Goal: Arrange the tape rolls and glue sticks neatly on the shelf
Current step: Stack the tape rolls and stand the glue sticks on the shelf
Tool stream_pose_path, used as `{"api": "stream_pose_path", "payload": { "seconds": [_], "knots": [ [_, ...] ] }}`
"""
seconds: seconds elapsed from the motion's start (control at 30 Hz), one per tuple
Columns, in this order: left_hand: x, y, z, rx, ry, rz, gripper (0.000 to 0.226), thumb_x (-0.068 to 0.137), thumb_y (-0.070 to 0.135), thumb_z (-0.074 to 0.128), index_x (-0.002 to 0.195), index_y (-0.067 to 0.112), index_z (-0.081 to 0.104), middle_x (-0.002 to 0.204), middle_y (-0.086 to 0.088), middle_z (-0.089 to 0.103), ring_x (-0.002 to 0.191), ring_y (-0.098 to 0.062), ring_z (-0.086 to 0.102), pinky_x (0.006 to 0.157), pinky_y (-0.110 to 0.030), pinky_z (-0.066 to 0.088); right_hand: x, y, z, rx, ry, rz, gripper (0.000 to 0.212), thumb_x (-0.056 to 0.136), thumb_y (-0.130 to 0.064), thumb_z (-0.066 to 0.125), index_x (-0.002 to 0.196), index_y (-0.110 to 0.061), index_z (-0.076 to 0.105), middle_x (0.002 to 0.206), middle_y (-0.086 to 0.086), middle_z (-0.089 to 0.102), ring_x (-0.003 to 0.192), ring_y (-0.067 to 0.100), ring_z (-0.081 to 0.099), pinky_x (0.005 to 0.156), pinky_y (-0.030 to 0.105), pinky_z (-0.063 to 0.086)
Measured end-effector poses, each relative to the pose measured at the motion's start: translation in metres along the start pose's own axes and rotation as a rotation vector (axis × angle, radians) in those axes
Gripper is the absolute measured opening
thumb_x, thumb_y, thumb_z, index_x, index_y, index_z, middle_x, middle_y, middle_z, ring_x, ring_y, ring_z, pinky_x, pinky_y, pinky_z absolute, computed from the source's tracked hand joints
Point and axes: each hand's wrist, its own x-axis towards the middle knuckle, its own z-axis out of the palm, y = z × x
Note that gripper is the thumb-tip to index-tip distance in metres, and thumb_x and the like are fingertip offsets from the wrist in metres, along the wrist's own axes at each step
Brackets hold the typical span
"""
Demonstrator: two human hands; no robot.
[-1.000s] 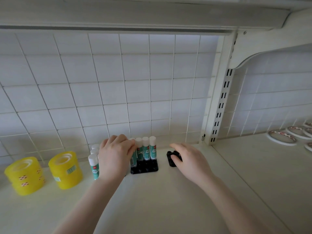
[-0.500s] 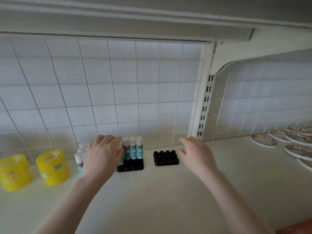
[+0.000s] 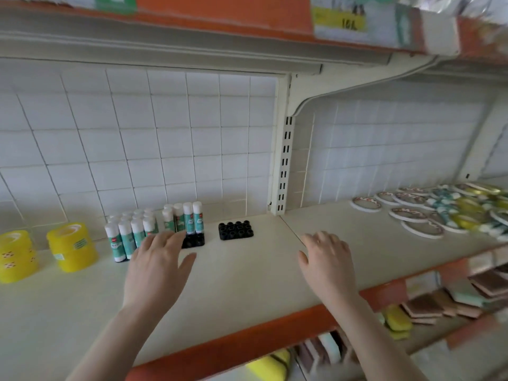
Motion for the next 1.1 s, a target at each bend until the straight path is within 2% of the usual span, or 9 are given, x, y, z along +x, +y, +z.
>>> {"api": "stream_pose_path", "payload": {
  "seconds": [0.1,0.2,0.23,0.3,0.37,0.57,0.77,0.97,1.1],
  "knots": [
    [-0.021,0.013,-0.004,-0.048,-0.037,-0.024,0.044,0.080,0.026,0.072,0.118,0.006,0.063,0.116,-0.015,0.063,0.110,-0.039,0.053,0.086,-0.048,0.046,-0.023,0.019,-0.015,-0.038,0.008,0.017,0.022,0.061,-0.019,0.081,0.077,-0.011,0.067,0.068,0.006,0.060,0.065,0.027,0.060,0.060,0.034,0.048],
    [-0.034,0.032,-0.007,-0.088,-0.053,-0.044,0.045,0.082,0.029,0.069,0.121,0.007,0.061,0.119,-0.014,0.061,0.113,-0.037,0.051,0.086,-0.048,0.046,-0.042,0.041,-0.030,-0.074,-0.046,0.035,0.023,0.085,-0.028,0.062,0.103,-0.014,0.064,0.093,0.005,0.064,0.089,0.024,0.060,0.079,0.035,0.045],
    [-0.036,0.040,-0.008,-0.104,-0.062,-0.045,0.046,0.083,0.031,0.067,0.122,0.008,0.060,0.121,-0.013,0.060,0.114,-0.036,0.050,0.087,-0.048,0.046,-0.047,0.050,-0.034,-0.071,-0.045,0.039,0.025,0.086,-0.029,0.061,0.105,-0.014,0.064,0.095,0.005,0.064,0.090,0.024,0.060,0.079,0.035,0.045],
    [-0.039,0.059,-0.010,-0.141,-0.074,-0.037,0.047,0.085,0.032,0.065,0.125,0.010,0.059,0.123,-0.011,0.059,0.116,-0.034,0.049,0.090,-0.046,0.044,-0.056,0.067,-0.040,-0.071,-0.012,0.046,0.025,0.072,-0.025,0.076,0.090,-0.012,0.068,0.078,0.005,0.064,0.073,0.025,0.062,0.066,0.035,0.050],
    [-0.039,0.080,-0.008,-0.170,-0.070,-0.017,0.047,0.085,0.032,0.065,0.125,0.010,0.058,0.124,-0.010,0.059,0.117,-0.033,0.049,0.091,-0.045,0.043,-0.062,0.086,-0.040,-0.067,0.045,0.073,0.027,0.060,-0.020,0.084,0.081,-0.011,0.069,0.068,0.005,0.062,0.063,0.025,0.061,0.057,0.034,0.051],
    [-0.024,0.157,0.012,-0.209,-0.052,0.021,0.047,0.086,0.035,0.062,0.127,0.012,0.057,0.127,-0.009,0.057,0.121,-0.031,0.045,0.095,-0.043,0.041,-0.058,0.166,-0.032,-0.071,0.080,0.131,0.026,0.063,-0.020,0.083,0.084,-0.010,0.069,0.070,0.006,0.063,0.064,0.027,0.062,0.059,0.034,0.050],
    [-0.007,0.275,0.059,-0.264,-0.051,0.028,0.046,0.088,0.035,0.060,0.129,0.015,0.055,0.126,-0.005,0.056,0.119,-0.028,0.045,0.093,-0.040,0.041,-0.037,0.287,-0.019,-0.053,0.132,0.136,0.019,0.071,-0.018,0.077,0.085,-0.010,0.067,0.072,0.007,0.061,0.068,0.029,0.061,0.061,0.036,0.049],
    [0.019,0.395,0.104,-0.311,-0.068,0.024,0.045,0.087,0.035,0.062,0.127,0.016,0.056,0.124,-0.004,0.057,0.117,-0.027,0.047,0.090,-0.040,0.042,-0.006,0.409,-0.001,-0.053,0.135,0.096,0.029,0.066,-0.015,0.081,0.091,-0.006,0.069,0.077,0.011,0.065,0.066,0.031,0.063,0.055,0.035,0.050],
    [0.038,0.443,0.124,-0.292,-0.070,0.033,0.044,0.086,0.034,0.063,0.125,0.014,0.058,0.123,-0.006,0.058,0.115,-0.030,0.049,0.091,-0.040,0.041,0.017,0.460,0.014,-0.018,0.104,0.096,0.028,0.071,-0.015,0.077,0.097,-0.008,0.069,0.080,0.010,0.065,0.071,0.030,0.063,0.060,0.036,0.051]
  ]
}}
